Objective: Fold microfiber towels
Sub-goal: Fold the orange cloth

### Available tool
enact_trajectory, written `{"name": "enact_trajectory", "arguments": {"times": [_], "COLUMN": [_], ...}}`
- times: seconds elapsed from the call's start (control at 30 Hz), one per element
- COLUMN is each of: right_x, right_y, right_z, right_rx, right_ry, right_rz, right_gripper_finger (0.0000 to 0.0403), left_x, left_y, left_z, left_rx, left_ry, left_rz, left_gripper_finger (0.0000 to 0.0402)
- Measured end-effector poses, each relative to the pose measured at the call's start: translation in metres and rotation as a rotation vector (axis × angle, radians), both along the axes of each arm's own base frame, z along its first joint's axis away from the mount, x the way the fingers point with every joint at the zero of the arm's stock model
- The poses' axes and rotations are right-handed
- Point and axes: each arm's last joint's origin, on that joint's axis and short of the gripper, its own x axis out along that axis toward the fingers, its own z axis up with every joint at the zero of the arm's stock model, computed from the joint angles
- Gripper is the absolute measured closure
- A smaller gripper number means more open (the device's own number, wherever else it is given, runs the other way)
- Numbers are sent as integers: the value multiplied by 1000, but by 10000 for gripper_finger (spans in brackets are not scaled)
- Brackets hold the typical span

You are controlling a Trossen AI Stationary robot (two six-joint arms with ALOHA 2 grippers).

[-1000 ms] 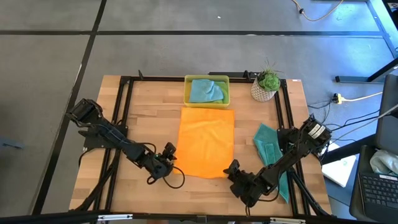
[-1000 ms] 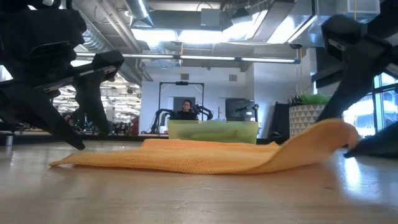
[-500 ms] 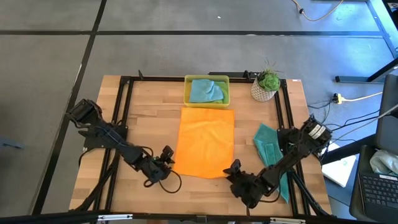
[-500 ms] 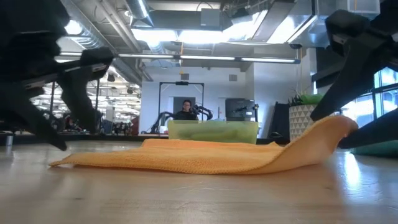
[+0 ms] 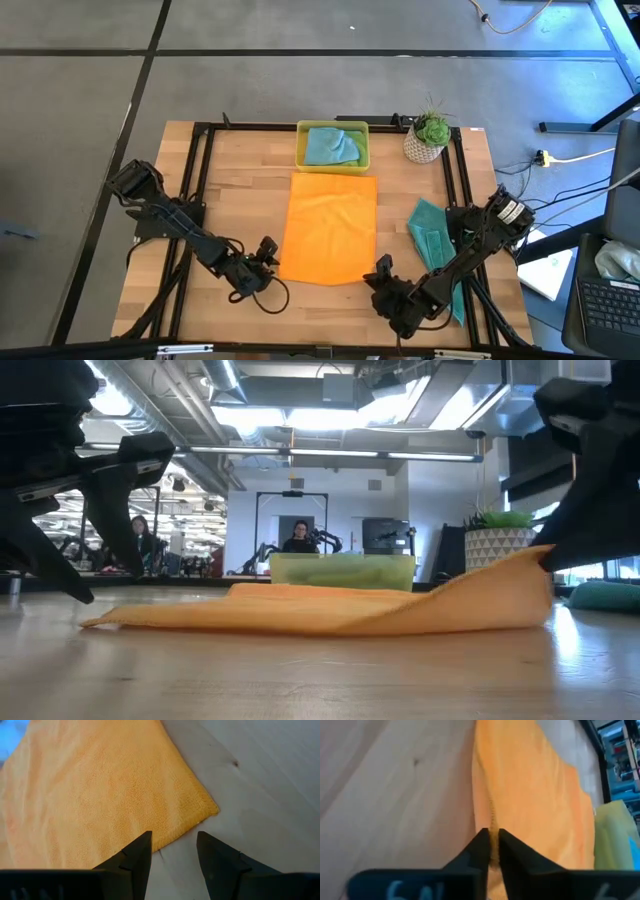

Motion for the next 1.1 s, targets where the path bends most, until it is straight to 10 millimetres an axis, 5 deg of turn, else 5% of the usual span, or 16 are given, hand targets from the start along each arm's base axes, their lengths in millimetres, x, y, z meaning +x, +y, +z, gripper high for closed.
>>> {"name": "enact_trajectory", "arguments": {"times": [0.17,0.4,0.67,1.1], "right_x": [-1,1,11,66], "right_y": [-3,-4,-7,-25], "right_z": [-2,-2,0,44], "right_rx": [21,69,94,76], "right_ry": [49,29,-6,-79], "right_rz": [-12,-47,-49,-152], "right_gripper_finger": [395,377,397,392], "left_x": [0,1,21,66], "left_y": [0,-1,-8,34], "left_z": [0,1,18,46], "left_rx": [-2,-12,-231,-470], "left_ry": [0,-13,-239,-517], "left_rz": [2,3,55,124], "left_gripper_finger": [253,253,253,253]}}
